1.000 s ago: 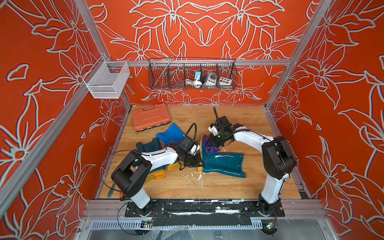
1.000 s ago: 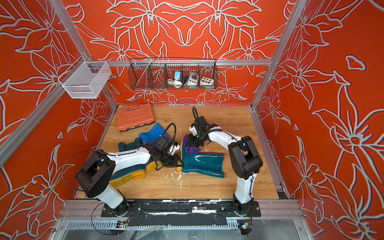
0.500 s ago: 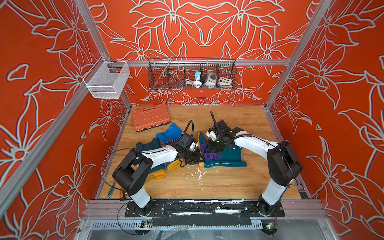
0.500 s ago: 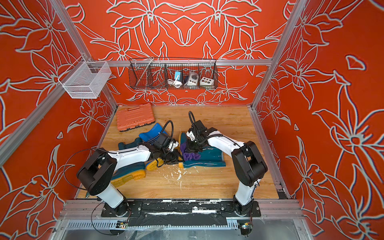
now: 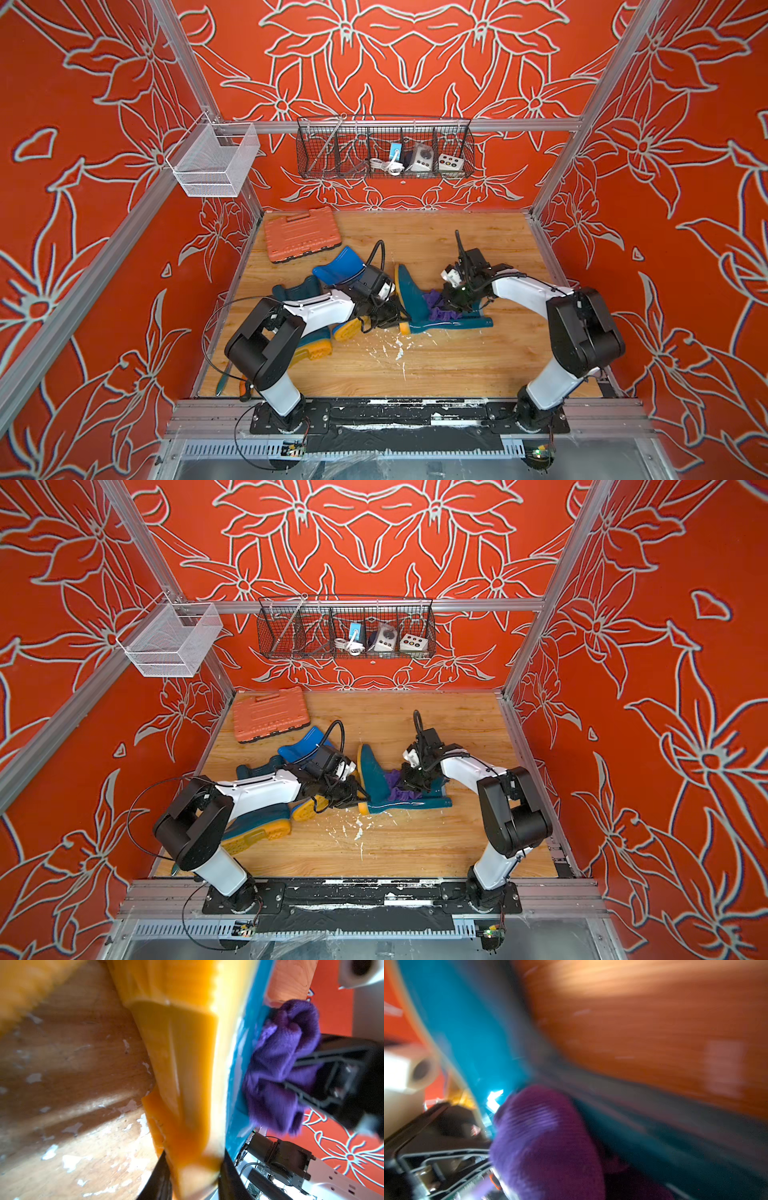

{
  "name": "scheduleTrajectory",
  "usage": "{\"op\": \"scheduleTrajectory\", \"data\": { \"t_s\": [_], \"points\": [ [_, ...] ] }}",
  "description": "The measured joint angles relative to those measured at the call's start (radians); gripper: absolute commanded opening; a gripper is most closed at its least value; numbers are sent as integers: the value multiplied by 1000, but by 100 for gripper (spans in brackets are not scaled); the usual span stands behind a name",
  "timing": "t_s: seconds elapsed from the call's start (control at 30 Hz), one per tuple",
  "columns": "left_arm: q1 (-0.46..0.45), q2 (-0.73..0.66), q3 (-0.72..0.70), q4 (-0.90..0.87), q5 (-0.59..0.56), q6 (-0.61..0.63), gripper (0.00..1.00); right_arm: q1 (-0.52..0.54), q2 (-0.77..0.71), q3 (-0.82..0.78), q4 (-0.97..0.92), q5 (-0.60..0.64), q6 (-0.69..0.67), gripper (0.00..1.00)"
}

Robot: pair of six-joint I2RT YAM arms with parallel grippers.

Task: Wipe the rubber boots with a cloth
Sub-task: Wipe the dirt off the rubber boot.

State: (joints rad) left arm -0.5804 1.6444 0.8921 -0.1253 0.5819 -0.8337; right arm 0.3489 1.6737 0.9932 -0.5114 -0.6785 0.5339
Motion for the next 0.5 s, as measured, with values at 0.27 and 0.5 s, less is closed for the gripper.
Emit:
{"op": "scheduleTrajectory", "data": {
  "t_s": [0.27, 0.5],
  "points": [
    [13, 11, 24, 10, 39, -64, 0, 219, -15, 121, 17, 24, 32, 0],
    [36, 14, 10, 10, 71, -84, 0, 271, -26, 84, 56, 50, 37, 0]
  ]
}}
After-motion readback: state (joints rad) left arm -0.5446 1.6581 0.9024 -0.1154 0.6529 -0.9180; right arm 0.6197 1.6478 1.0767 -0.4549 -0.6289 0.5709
